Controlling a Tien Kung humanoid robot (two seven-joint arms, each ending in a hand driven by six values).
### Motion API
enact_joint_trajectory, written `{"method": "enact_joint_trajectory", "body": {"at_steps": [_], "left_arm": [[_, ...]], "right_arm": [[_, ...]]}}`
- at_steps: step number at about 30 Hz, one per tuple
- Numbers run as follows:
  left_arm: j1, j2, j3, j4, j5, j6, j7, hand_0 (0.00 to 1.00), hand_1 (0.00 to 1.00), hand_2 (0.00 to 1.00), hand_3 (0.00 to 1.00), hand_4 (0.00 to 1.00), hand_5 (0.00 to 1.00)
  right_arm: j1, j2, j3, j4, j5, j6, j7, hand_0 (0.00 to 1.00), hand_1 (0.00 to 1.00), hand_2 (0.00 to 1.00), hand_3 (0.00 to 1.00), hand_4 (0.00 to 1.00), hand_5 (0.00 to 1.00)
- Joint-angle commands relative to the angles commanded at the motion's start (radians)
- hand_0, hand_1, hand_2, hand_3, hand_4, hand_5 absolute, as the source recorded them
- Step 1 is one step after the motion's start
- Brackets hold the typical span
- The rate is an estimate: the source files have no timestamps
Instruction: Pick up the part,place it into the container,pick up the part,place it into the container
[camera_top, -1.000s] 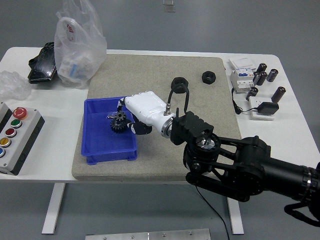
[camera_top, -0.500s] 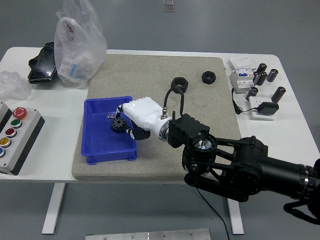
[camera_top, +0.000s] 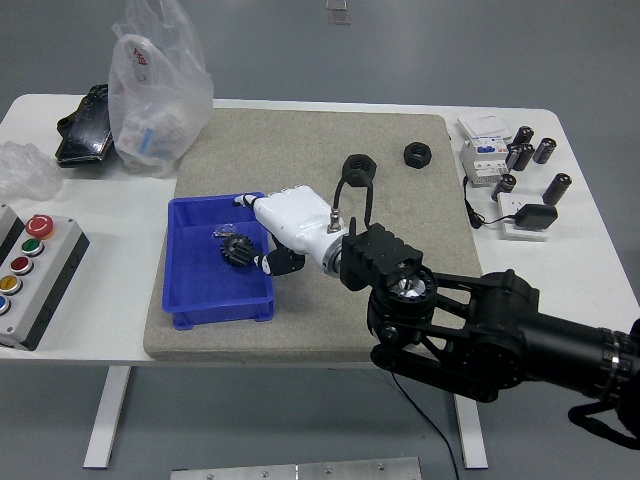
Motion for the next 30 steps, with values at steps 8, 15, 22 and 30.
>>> {"method": "enact_joint_trajectory", "body": {"at_steps": [8, 15, 22, 30], "left_arm": [[0.004, 0.007, -0.009, 0.000, 0.020, -0.003, 0.004, 0.827, 0.731, 0.759, 0.840, 0.830, 0.485], [0.001, 0.039, -0.013, 0.000, 0.041, -0.009, 0.002, 0.827, 0.731, 0.760, 0.841, 0.833, 0.487], [-0.042, 0.066, -0.021, 0.000, 0.107, -0.023, 0.000, 0.827, 0.731, 0.759, 0.842, 0.812, 0.471], [-0.079, 0.065, -0.028, 0.000, 0.174, -0.033, 0.009, 0.826, 0.731, 0.758, 0.842, 0.811, 0.469]], "right_arm": [[-0.058, -0.047, 0.107, 0.016, 0.008, -0.041, -0.015, 0.230, 0.270, 0.265, 0.880, 0.870, 0.402], [-0.190, -0.165, 0.329, 0.081, 0.056, -0.090, 0.022, 0.228, 0.270, 0.261, 0.842, 0.852, 0.448], [-0.360, -0.239, 0.604, 0.207, 0.129, -0.181, 0.131, 0.227, 0.269, 0.261, 0.805, 0.848, 0.496], [-0.563, -0.249, 0.903, 0.271, 0.296, -0.301, 0.299, 0.264, 0.332, 0.376, 0.711, 0.819, 0.479]]}}
